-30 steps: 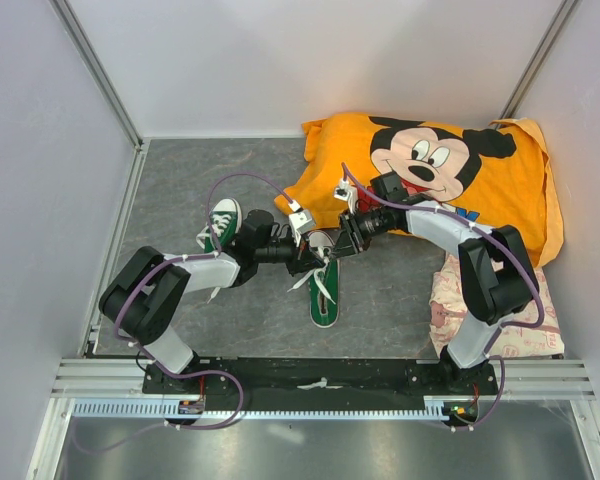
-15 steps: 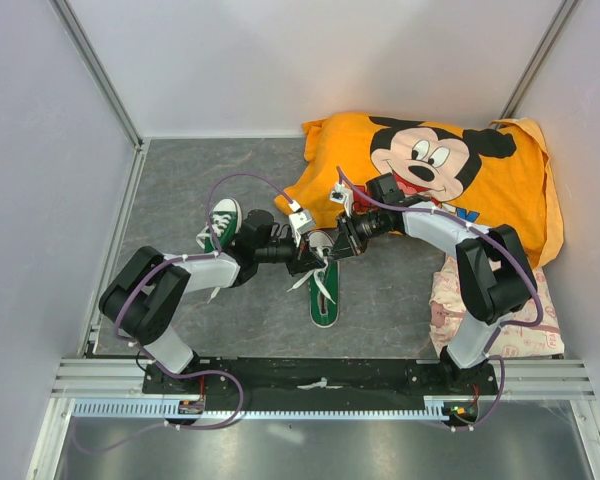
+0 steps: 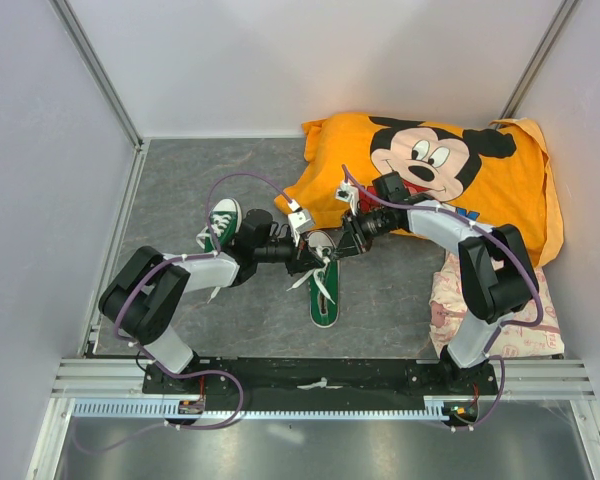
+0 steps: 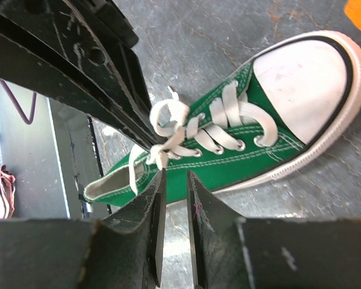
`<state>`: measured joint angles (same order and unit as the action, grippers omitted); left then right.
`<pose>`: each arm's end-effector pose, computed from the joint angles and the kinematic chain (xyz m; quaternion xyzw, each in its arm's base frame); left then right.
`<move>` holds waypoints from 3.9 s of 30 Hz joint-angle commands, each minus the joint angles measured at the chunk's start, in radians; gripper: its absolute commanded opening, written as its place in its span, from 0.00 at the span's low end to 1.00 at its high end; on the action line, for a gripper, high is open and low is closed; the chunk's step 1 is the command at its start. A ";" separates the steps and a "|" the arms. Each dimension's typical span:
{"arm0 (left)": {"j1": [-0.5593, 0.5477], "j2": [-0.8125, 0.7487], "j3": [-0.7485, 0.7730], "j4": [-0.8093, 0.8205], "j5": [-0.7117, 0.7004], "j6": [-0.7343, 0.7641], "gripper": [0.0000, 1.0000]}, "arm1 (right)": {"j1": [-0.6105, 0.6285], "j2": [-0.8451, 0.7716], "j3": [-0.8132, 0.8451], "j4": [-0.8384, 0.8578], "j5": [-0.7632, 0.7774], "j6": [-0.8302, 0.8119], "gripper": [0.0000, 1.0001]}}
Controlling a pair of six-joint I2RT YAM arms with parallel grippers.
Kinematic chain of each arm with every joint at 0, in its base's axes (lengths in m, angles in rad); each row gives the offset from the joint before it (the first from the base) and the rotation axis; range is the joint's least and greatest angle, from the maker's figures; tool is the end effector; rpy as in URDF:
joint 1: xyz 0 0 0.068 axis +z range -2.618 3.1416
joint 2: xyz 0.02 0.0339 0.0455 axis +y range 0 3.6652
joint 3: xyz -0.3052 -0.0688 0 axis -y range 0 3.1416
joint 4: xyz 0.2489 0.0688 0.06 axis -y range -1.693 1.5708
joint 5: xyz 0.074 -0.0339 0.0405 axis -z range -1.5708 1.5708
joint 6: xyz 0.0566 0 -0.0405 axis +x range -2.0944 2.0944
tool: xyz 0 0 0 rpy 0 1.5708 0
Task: Tie the shoes
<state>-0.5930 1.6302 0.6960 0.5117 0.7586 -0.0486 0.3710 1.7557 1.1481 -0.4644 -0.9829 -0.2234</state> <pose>0.2596 -0.2219 0.2065 0.4034 0.6972 -0.4541 0.3807 0.3232 0.1763 0.2281 -0.3616 0.7828 0.4721 0.1833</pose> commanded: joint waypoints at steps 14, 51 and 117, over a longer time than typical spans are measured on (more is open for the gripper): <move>0.002 0.016 0.000 0.045 0.044 0.004 0.02 | 0.048 0.001 0.027 -0.016 0.020 -0.077 0.30; 0.021 -0.038 0.010 -0.047 0.053 0.042 0.34 | 0.051 -0.044 0.002 -0.011 0.015 -0.119 0.00; 0.079 0.137 0.031 0.226 0.053 -0.554 0.49 | 0.095 -0.153 -0.083 0.006 0.041 -0.042 0.00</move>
<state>-0.5076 1.7535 0.6975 0.7139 0.7933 -0.5869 0.4648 1.6428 1.0737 -0.4553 -0.9356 -0.2474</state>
